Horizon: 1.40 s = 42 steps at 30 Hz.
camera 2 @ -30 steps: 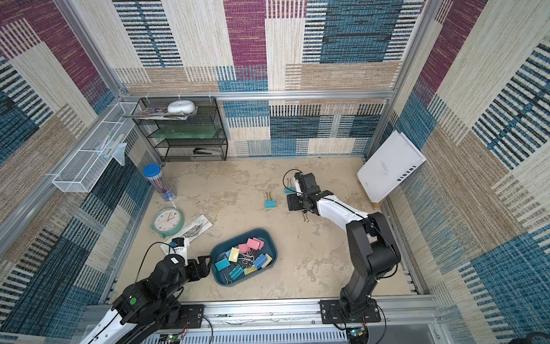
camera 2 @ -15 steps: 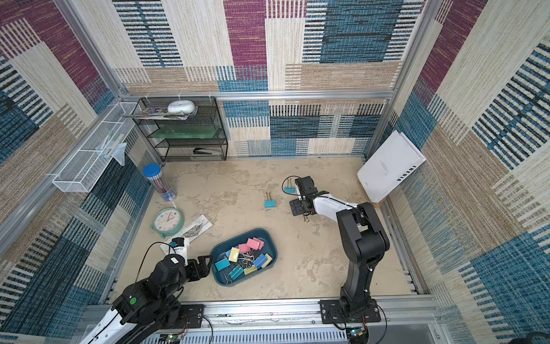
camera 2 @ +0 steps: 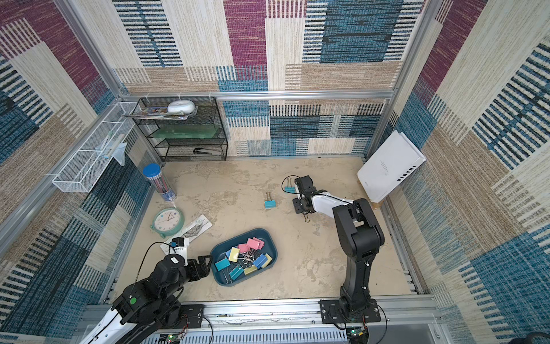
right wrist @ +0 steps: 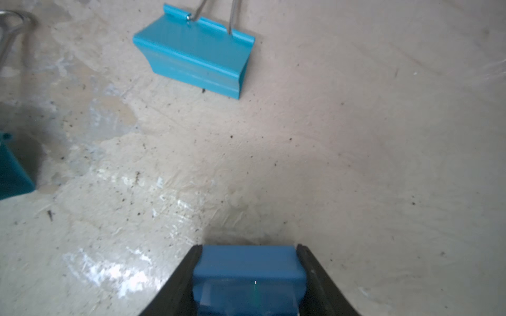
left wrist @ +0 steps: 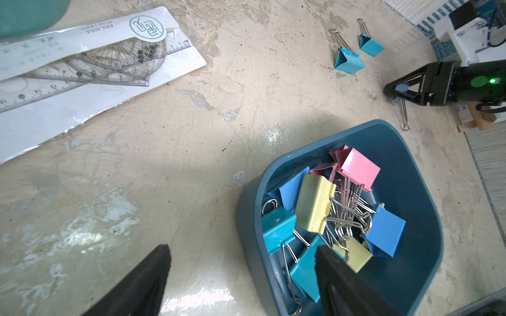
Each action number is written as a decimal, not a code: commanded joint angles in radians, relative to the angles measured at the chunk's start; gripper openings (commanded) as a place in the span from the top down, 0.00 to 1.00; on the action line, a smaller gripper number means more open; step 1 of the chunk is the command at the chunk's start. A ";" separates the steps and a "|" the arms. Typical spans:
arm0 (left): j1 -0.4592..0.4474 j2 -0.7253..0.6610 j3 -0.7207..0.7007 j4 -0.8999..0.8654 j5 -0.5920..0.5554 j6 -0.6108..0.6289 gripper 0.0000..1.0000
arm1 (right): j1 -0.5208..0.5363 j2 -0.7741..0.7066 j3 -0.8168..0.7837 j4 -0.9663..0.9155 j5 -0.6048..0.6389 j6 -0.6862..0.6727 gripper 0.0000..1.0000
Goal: Put the binder clips in the storage box
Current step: Pick up the binder clip at the center of the board, then place the binder clip in the storage box.
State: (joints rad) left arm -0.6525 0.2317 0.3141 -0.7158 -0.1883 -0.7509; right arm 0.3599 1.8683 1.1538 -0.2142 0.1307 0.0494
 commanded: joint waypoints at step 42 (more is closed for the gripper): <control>0.001 0.006 0.000 0.007 -0.024 0.001 0.13 | 0.770 -0.279 -0.149 0.191 -0.258 -0.267 0.20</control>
State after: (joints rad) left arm -0.6525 0.2348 0.3141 -0.7158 -0.1936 -0.7517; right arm 1.1370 1.6367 1.0210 -0.0895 -0.2123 -0.2234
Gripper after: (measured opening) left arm 0.867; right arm 0.783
